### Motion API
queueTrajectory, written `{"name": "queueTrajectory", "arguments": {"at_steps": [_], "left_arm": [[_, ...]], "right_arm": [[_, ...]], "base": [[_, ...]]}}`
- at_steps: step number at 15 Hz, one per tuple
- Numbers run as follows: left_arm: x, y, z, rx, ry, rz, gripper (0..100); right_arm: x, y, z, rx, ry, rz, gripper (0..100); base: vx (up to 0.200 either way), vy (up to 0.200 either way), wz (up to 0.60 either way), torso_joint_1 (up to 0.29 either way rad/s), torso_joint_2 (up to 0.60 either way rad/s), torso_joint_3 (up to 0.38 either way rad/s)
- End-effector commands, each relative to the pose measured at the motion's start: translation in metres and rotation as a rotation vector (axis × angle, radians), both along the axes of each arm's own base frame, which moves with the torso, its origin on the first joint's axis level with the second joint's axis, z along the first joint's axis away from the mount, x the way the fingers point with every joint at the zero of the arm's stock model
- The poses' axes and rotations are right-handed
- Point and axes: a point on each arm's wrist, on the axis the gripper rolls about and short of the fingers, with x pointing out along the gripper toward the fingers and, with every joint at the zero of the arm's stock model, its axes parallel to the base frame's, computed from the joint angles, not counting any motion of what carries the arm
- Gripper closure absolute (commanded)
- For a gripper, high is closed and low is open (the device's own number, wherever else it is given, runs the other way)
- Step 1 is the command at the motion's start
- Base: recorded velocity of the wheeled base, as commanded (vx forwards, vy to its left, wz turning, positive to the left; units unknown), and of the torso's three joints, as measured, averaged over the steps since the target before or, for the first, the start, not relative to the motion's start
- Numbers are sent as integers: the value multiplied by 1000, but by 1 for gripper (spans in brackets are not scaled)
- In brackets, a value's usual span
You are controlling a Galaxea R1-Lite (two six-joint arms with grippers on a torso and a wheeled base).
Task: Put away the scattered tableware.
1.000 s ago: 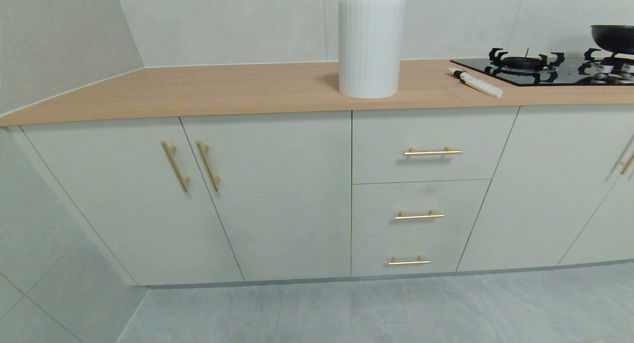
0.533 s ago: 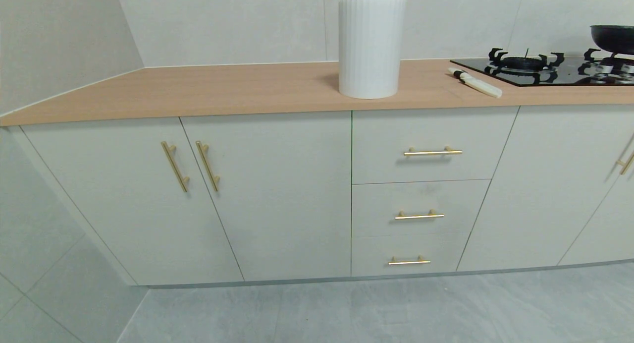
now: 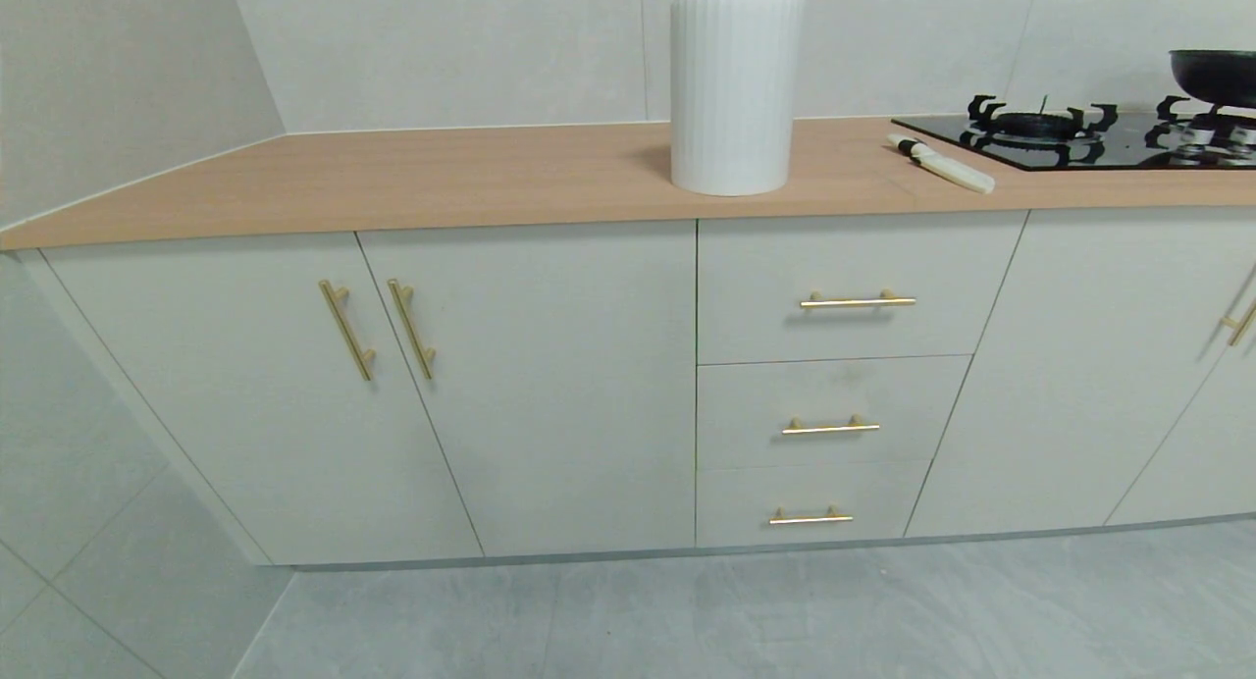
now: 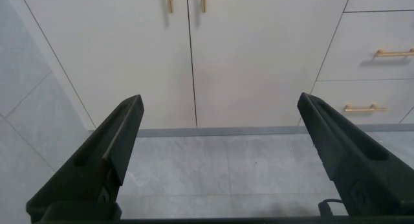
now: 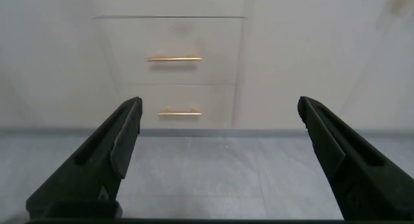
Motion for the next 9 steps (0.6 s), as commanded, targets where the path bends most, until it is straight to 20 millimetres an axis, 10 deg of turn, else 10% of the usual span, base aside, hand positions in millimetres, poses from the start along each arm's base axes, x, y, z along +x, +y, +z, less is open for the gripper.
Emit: {"name": "queueTrajectory", "arguments": {"at_steps": [1, 9], "left_arm": [[0, 0, 0, 0, 0, 1, 0], [0, 0, 0, 0, 0, -1, 0]], "right_arm": [[2, 0, -2, 0, 25, 9, 0], [0, 1, -2, -3, 9, 35, 0]], "base": [[0, 0, 0, 0, 0, 0], [0, 0, 0, 0, 0, 0]]}}
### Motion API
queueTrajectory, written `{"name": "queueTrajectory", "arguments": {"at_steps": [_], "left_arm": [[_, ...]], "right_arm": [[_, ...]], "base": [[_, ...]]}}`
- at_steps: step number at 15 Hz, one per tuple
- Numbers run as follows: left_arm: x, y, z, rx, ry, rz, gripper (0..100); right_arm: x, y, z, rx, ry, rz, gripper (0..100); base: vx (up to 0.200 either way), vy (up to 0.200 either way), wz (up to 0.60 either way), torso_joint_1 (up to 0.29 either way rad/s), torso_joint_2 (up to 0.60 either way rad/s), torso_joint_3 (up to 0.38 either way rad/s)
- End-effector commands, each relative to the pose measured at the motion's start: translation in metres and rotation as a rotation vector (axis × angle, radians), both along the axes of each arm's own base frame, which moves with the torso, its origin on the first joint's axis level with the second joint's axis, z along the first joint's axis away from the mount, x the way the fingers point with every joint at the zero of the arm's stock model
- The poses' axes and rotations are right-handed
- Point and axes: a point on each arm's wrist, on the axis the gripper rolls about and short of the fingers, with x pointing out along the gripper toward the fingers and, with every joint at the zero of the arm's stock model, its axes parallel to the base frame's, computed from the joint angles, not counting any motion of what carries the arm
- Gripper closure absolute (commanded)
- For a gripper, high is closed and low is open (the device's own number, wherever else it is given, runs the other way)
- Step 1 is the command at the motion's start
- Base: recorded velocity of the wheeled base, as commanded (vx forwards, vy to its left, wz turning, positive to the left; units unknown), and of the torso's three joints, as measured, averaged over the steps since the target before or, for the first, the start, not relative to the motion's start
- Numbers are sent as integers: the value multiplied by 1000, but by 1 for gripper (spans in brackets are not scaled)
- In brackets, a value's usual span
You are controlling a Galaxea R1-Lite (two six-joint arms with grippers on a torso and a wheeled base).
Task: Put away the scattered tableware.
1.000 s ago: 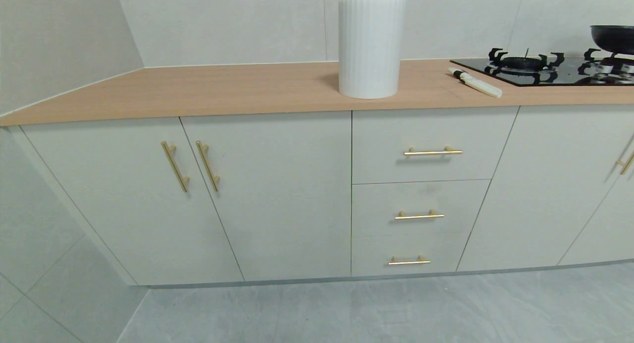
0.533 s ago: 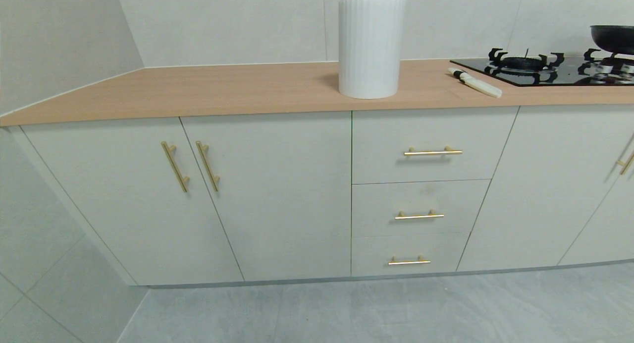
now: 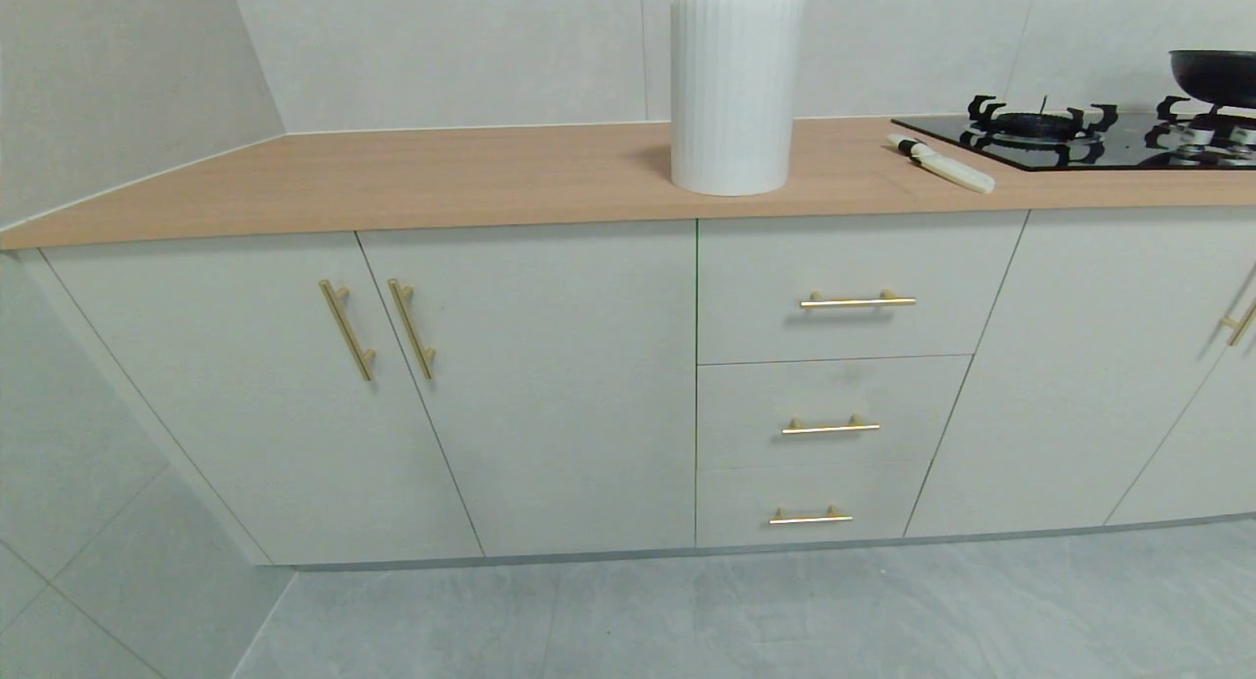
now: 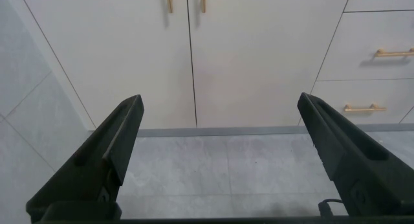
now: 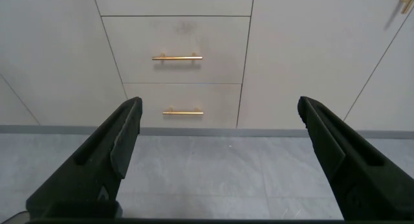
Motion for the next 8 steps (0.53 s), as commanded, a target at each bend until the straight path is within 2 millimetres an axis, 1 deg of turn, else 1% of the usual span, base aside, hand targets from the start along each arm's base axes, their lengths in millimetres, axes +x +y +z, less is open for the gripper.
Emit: {"name": "queueTrajectory", "arguments": {"at_steps": [1, 6, 8], "left_arm": [[0, 0, 0, 2, 0, 0, 0], [0, 0, 0, 3, 0, 0, 0], [0, 0, 0, 2, 0, 0, 0]], "right_arm": [[0, 0, 0, 0, 2, 1, 0], [0, 0, 0, 2, 2, 1, 0], [0, 0, 0, 2, 2, 3, 0]], "base": [[0, 0, 0, 0, 0, 0], [0, 0, 0, 0, 0, 0], [200, 0, 0, -2, 0, -5]]}}
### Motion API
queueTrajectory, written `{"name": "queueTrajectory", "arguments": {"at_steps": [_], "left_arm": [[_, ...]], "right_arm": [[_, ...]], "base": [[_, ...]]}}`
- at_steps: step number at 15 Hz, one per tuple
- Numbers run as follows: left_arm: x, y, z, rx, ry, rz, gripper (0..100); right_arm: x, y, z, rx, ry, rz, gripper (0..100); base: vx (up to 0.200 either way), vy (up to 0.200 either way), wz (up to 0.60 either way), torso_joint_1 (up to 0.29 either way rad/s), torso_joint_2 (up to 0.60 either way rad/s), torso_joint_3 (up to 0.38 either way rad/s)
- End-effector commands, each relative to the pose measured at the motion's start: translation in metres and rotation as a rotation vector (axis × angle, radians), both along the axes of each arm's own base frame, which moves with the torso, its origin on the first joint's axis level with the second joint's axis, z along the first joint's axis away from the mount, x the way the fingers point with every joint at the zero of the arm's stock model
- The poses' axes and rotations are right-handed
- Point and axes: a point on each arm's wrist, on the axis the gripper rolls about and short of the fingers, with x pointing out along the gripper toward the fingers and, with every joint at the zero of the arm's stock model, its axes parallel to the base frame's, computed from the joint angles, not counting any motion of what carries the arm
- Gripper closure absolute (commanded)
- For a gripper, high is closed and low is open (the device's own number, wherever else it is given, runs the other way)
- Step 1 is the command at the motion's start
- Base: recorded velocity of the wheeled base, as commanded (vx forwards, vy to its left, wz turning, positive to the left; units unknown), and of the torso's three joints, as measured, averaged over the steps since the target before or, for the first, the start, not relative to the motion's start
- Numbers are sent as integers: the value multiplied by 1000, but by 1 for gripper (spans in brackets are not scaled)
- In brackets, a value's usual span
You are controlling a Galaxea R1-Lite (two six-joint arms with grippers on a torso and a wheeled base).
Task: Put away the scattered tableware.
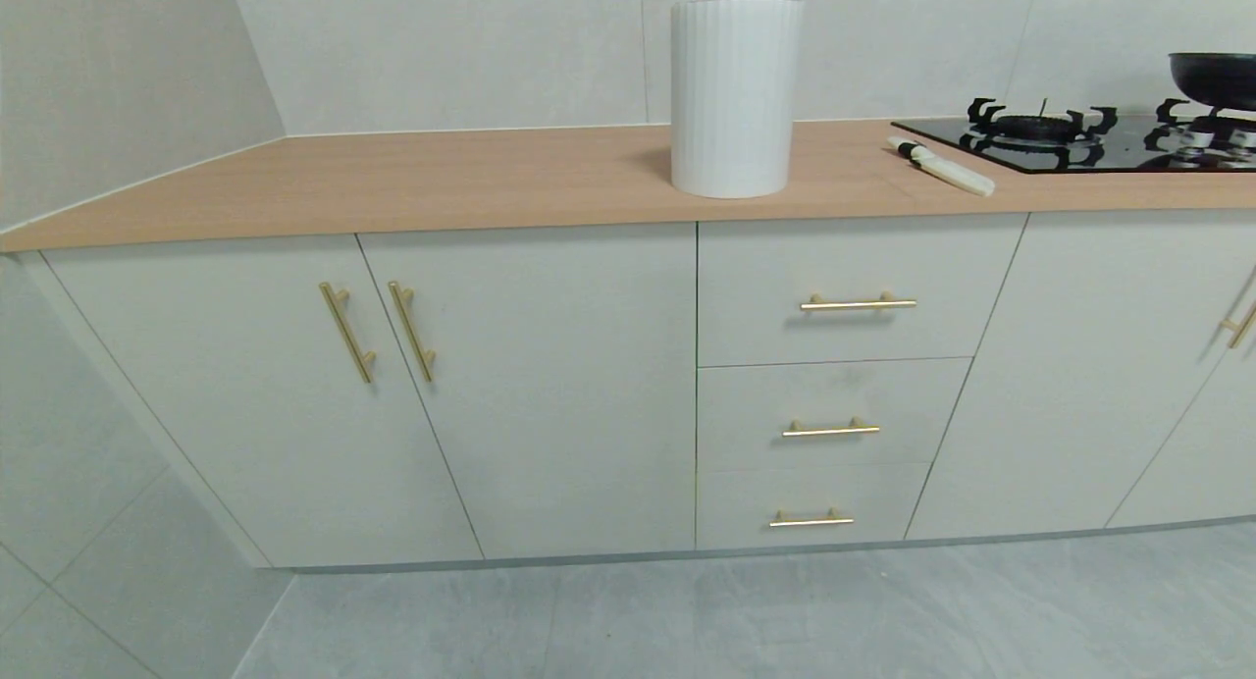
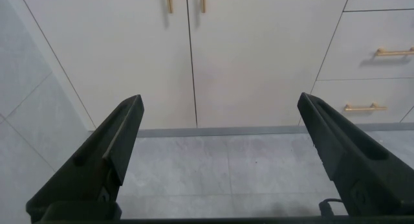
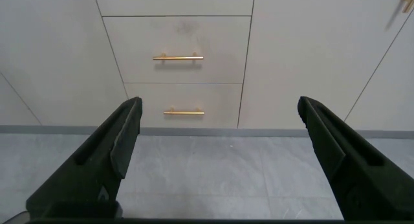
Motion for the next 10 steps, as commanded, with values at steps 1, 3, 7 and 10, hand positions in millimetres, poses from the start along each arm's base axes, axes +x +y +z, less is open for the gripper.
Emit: {"name": "queueTrajectory", "arguments": {"at_steps": [1, 3, 7, 10], "left_arm": [[0, 0, 0, 0, 0, 0, 0], [0, 0, 0, -2, 0, 0, 0], [0, 0, 0, -2, 0, 0, 0], [0, 0, 0, -2, 0, 0, 0]], "right_arm": [[0, 0, 0, 1, 2, 2, 0], [0, 0, 0, 1, 2, 2, 0], [0, 0, 0, 1, 2, 2, 0], [0, 0, 0, 1, 2, 0, 0]], "base": [[200, 0, 0, -2, 2, 2], [200, 0, 0, 7, 7, 5], [200, 0, 0, 1, 1, 1], [200, 0, 0, 4, 4, -1]]}}
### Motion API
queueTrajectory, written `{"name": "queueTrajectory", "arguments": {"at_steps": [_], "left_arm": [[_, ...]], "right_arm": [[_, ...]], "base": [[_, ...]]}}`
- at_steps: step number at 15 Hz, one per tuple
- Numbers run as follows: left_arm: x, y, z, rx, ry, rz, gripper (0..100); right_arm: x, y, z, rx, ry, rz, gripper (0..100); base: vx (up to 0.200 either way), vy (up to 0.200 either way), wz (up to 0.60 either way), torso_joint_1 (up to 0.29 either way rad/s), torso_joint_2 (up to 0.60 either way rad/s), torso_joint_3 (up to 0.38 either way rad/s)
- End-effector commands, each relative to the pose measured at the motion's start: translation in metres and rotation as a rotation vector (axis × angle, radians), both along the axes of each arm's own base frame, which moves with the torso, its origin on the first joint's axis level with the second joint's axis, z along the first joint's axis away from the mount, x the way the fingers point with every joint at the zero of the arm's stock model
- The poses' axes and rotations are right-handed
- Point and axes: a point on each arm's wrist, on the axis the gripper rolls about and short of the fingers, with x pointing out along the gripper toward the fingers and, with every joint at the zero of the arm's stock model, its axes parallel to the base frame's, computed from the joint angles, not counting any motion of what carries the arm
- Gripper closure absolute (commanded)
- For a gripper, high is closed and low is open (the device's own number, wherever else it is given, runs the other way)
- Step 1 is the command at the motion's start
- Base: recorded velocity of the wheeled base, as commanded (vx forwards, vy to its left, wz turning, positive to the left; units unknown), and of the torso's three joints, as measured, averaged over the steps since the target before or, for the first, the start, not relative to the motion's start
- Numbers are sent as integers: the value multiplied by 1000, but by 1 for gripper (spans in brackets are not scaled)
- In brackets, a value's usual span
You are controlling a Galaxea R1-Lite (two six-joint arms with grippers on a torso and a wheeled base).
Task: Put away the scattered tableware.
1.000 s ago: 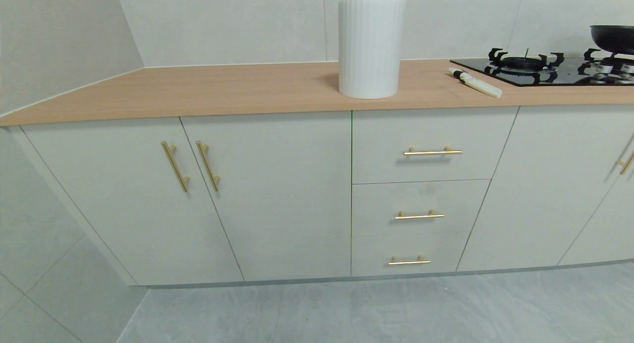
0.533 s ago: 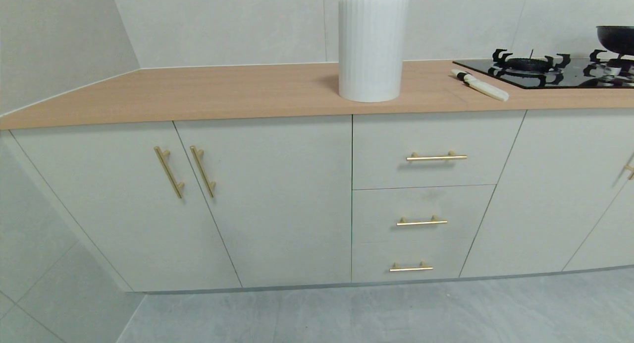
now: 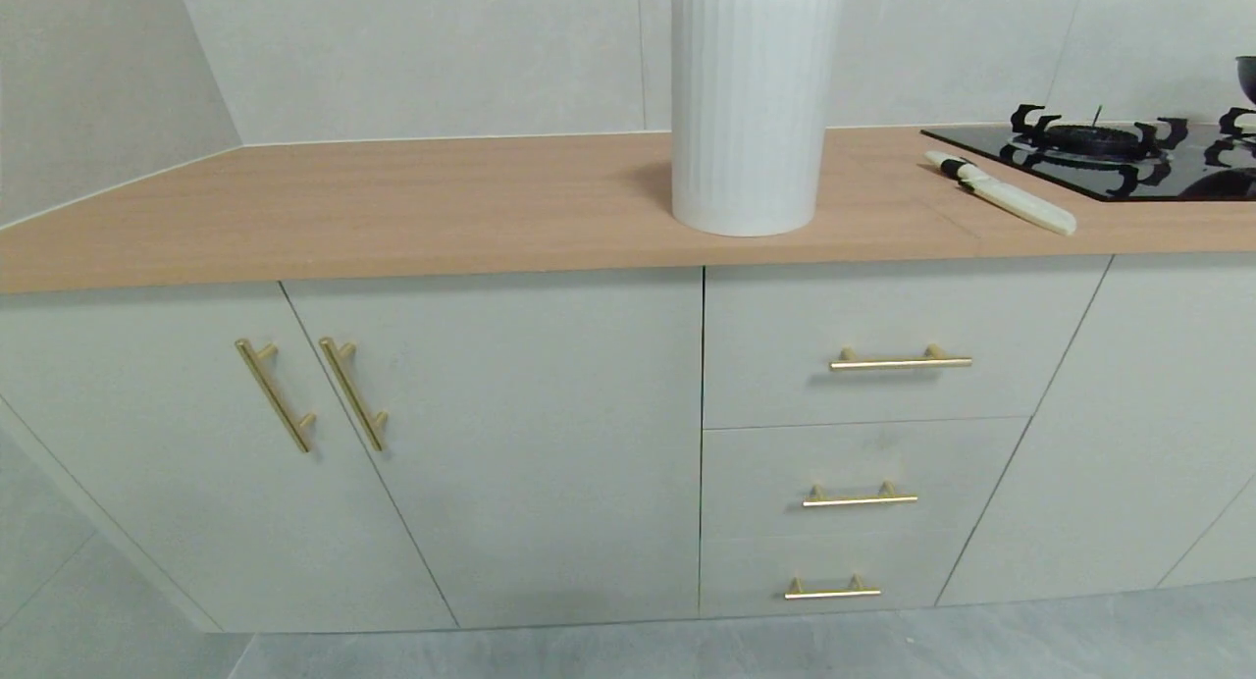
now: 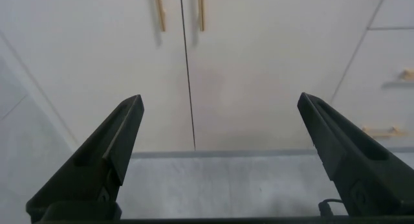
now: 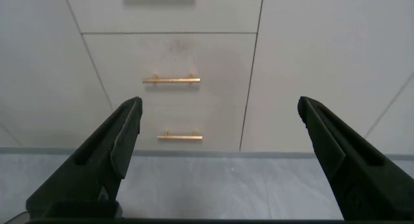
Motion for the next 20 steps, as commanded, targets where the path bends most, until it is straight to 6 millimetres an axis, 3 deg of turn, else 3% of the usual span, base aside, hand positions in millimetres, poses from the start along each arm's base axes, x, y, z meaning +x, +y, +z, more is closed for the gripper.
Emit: {"name": "queueTrajectory", "arguments": {"at_steps": [1, 7, 18, 20], "left_arm": [[0, 0, 0, 0, 0, 0, 0], [0, 0, 0, 0, 0, 0, 0], [0, 0, 0, -2, 0, 0, 0], [0, 0, 0, -2, 0, 0, 0]], "right_arm": [[0, 0, 0, 0, 1, 0, 0], [0, 0, 0, 3, 1, 0, 0], [0, 0, 0, 3, 1, 0, 0], [0, 0, 0, 3, 1, 0, 0]], "base": [[200, 0, 0, 7, 7, -2], [200, 0, 0, 2, 5, 5], [0, 0, 0, 0, 0, 0], [0, -200, 0, 0, 7, 2]]}}
